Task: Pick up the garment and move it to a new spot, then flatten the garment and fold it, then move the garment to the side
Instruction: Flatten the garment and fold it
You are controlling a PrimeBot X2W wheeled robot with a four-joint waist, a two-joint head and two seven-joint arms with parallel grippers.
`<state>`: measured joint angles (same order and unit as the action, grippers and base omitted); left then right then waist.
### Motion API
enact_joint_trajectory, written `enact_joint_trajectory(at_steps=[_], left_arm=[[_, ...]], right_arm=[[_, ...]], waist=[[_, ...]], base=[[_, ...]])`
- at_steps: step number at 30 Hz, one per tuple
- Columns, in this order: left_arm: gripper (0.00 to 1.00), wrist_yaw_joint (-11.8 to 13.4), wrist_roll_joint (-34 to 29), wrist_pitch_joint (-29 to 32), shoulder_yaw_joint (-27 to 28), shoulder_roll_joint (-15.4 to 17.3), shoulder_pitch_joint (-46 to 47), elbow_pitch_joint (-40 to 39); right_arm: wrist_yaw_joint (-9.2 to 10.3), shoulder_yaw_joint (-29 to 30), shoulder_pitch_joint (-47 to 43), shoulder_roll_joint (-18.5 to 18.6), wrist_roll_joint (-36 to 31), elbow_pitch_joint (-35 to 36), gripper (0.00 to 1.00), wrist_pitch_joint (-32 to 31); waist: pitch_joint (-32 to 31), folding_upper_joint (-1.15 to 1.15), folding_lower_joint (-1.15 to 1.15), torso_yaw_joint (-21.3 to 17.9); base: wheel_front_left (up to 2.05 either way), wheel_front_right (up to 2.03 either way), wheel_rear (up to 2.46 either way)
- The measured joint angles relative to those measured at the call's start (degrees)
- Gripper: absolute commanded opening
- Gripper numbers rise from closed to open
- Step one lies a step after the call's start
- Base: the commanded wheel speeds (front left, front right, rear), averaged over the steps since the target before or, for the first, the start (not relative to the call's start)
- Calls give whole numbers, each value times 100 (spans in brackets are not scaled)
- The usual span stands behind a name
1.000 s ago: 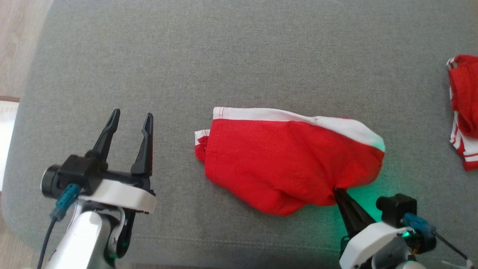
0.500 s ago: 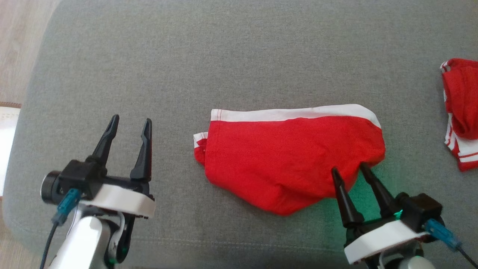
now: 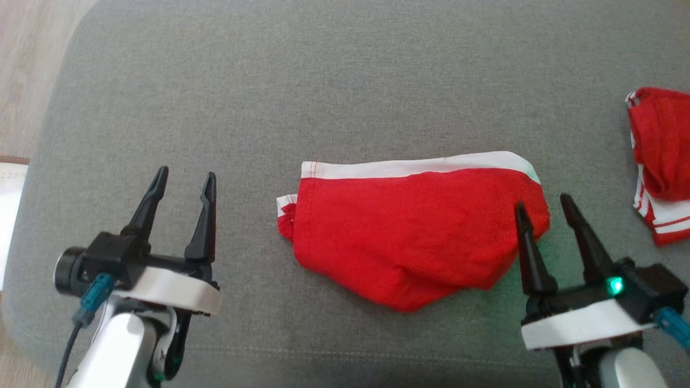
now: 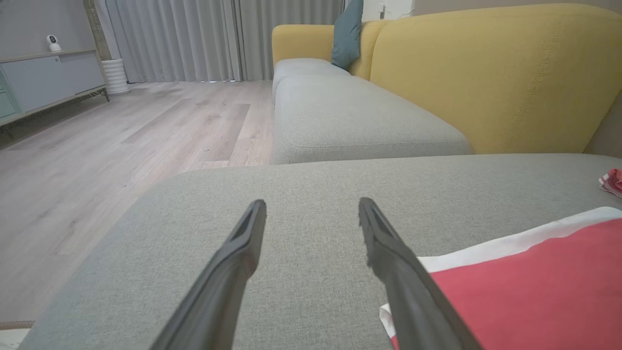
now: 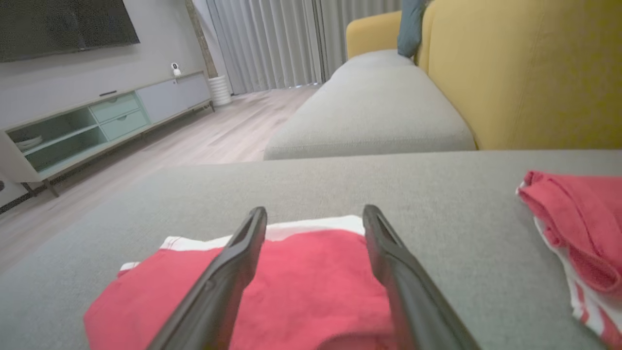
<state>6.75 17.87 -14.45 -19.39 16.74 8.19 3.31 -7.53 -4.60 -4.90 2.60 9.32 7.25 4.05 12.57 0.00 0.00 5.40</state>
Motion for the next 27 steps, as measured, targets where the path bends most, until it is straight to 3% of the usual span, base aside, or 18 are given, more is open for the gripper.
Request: enact_joint_trajectory(at_steps=[19,27], left_arm=[[100,79,-14,103,-5,121,-88,-125],[100,-400,-7,567,-399,110,786,-81]], right_arm=[[0,107,145,0,-40,98,100,1],[0,34,261,0,-13,97,100,8]], waist=[[47,0,0,-125],[285,0,0,-296]], base=[[0,0,0],[0,0,0]])
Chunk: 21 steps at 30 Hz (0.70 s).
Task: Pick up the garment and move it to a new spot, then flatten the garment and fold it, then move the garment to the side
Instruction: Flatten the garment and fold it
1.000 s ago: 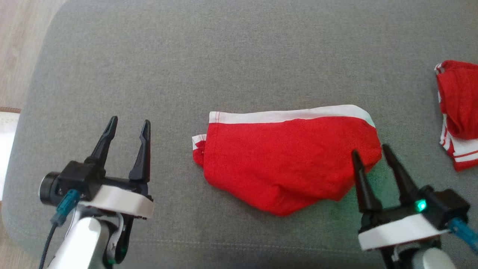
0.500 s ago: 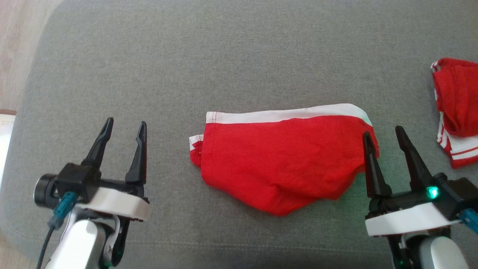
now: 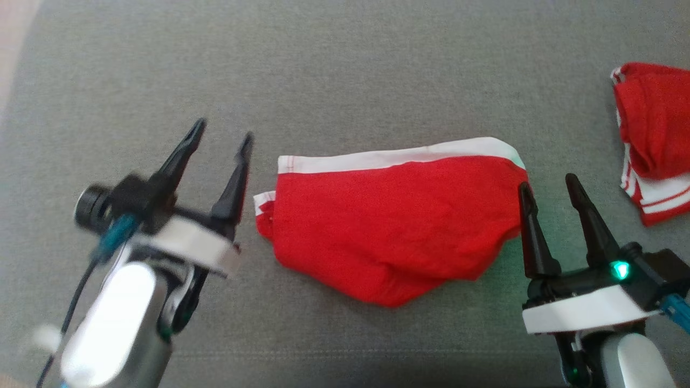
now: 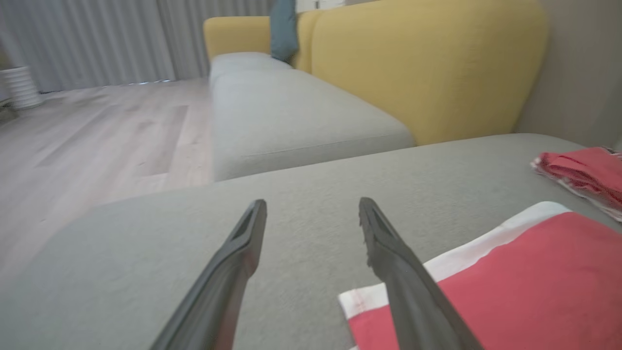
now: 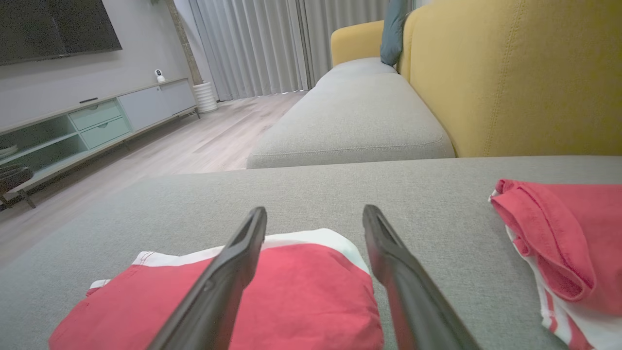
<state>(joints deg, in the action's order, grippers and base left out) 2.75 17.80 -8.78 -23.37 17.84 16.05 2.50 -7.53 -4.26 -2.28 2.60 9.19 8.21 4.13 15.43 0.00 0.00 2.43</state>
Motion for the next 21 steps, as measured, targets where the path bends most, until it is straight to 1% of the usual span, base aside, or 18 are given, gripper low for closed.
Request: enact_joint_trajectory(at_steps=[4,8,11,13,21], left_arm=[[100,-333,124,425,-241,-149,607,393],[100,-580,379,887,-399,-277,792,1010],[100,-643,591,1323,-476,-332,804,1462],[100,-686,706,1467,-522,-350,813,1671],[100,-690,816,1544,-517,-376,1072,2245]], right_arm=[[0,-55,94,0,58,-37,100,25],[0,-82,105,0,100,-124,100,44],[0,-80,105,0,116,-168,100,68],[0,-81,105,0,145,-181,100,89],[0,-93,118,0,218,-245,100,93]], waist=[[134,0,0,-138],[234,0,0,-298],[280,0,0,-377],[297,0,0,-403],[307,0,0,-476]], base=[[0,0,0],[0,0,0],[0,0,0],[0,0,0],[0,0,0]])
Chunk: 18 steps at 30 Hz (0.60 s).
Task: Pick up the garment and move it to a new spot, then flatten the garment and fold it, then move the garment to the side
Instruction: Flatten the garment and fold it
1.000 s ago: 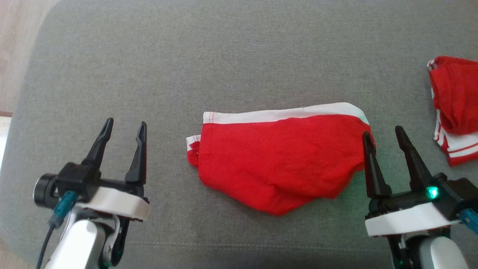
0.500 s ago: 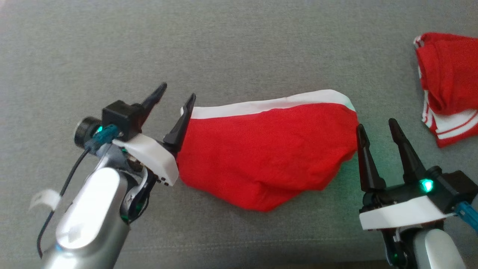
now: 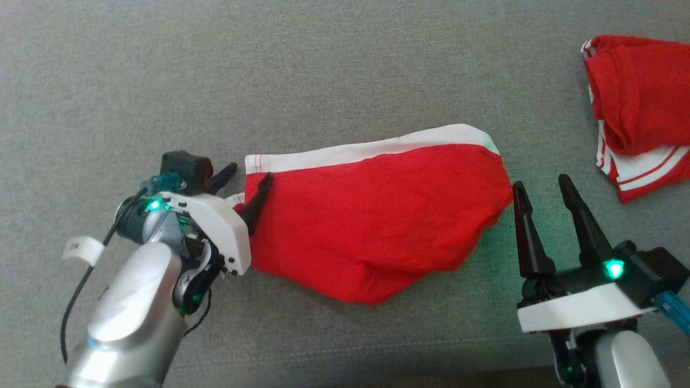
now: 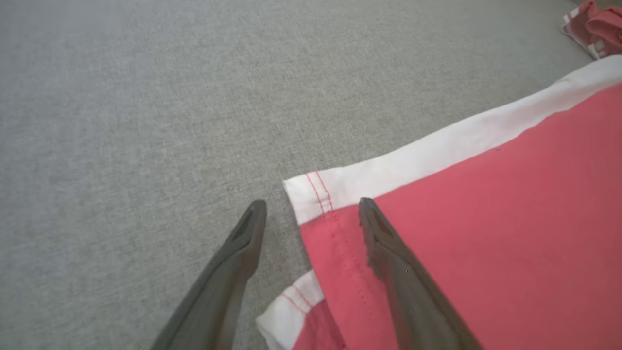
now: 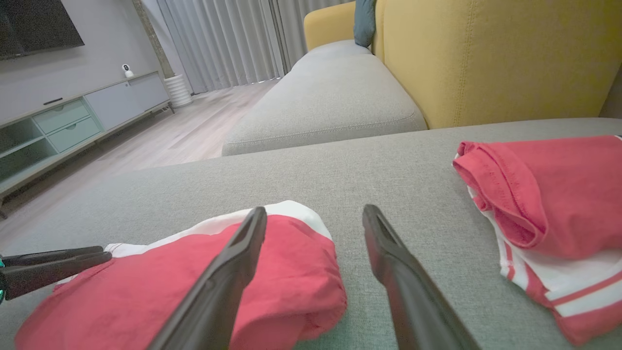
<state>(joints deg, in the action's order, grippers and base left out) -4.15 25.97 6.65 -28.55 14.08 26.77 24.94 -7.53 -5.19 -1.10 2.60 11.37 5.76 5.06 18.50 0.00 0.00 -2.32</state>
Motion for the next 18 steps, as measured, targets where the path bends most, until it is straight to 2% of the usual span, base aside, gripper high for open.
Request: enact_joint_trajectory(at_steps=[8,9,10,12,13,14,18], left_arm=[[100,-148,225,242,-10,-40,285,367],[92,-149,246,283,-15,-40,321,396],[76,-160,246,294,-18,-37,355,422],[38,-169,246,353,-34,-34,399,453],[11,-183,246,403,-37,-21,453,477],[0,-193,246,439,-49,-11,494,492],[0,-198,245,492,-126,4,542,497]], right_arm=[[0,-22,57,0,97,-34,100,0],[0,-22,57,0,115,-34,100,0],[0,-22,57,0,119,-37,100,0],[0,-21,57,0,119,-47,100,0],[0,-10,57,0,119,-53,100,0],[0,14,57,0,119,-59,100,0],[0,171,90,0,65,-69,100,-102]], waist=[[68,0,0,-85],[91,0,0,-91],[113,0,0,-99],[129,0,0,-105],[145,0,0,-109],[158,0,0,-112],[175,0,0,-113]], base=[[0,0,0],[0,0,0],[0,0,0],[0,0,0],[0,0,0],[0,0,0],[0,0,0]])
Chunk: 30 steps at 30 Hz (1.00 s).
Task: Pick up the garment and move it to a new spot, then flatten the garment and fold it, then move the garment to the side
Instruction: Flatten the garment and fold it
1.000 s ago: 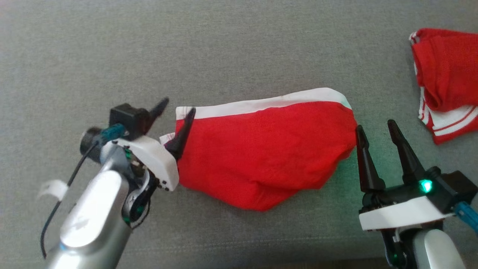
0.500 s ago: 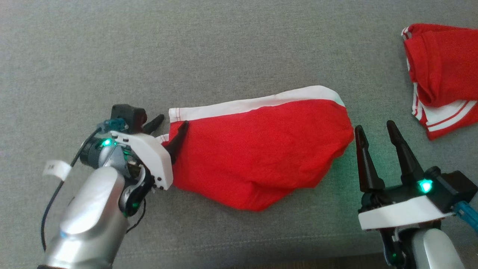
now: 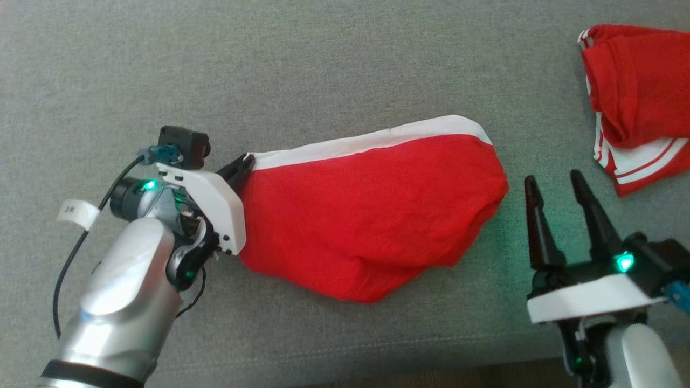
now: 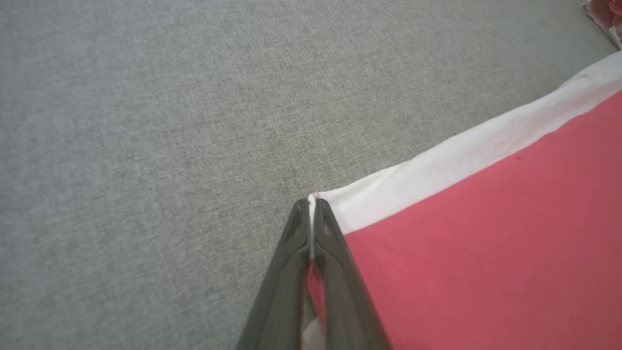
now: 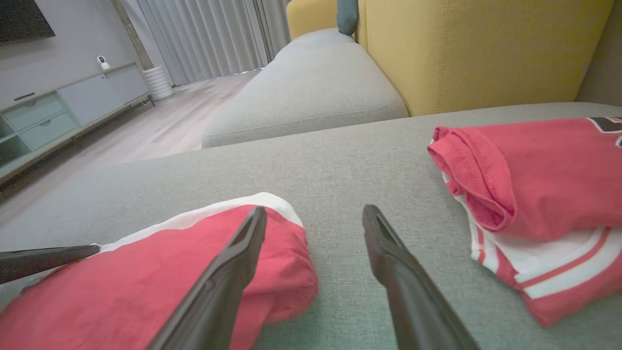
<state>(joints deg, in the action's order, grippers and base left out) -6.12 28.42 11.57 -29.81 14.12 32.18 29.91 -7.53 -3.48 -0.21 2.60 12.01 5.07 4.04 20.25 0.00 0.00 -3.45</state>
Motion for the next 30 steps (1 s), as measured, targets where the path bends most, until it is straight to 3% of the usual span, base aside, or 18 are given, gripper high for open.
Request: enact_joint_trajectory(at_steps=[8,12,19,30], left_arm=[[0,5,-42,-112,-113,-1,42,-3],[0,2,-59,-166,-172,-31,120,2],[0,-51,-58,-326,-293,-144,298,90],[0,-94,-51,-566,-399,-193,431,243]], right_arm=[[0,297,843,59,-198,-105,100,-1121],[0,177,1397,460,36,-355,100,-1870],[0,-523,1962,1060,580,-648,100,-3038],[0,-849,1982,1298,1115,-794,99,-3656]], waist=[[23,0,0,88],[94,0,0,167],[240,0,0,333],[324,0,0,417]], base=[[0,0,0],[0,0,0],[0,0,0],[0,0,0]])
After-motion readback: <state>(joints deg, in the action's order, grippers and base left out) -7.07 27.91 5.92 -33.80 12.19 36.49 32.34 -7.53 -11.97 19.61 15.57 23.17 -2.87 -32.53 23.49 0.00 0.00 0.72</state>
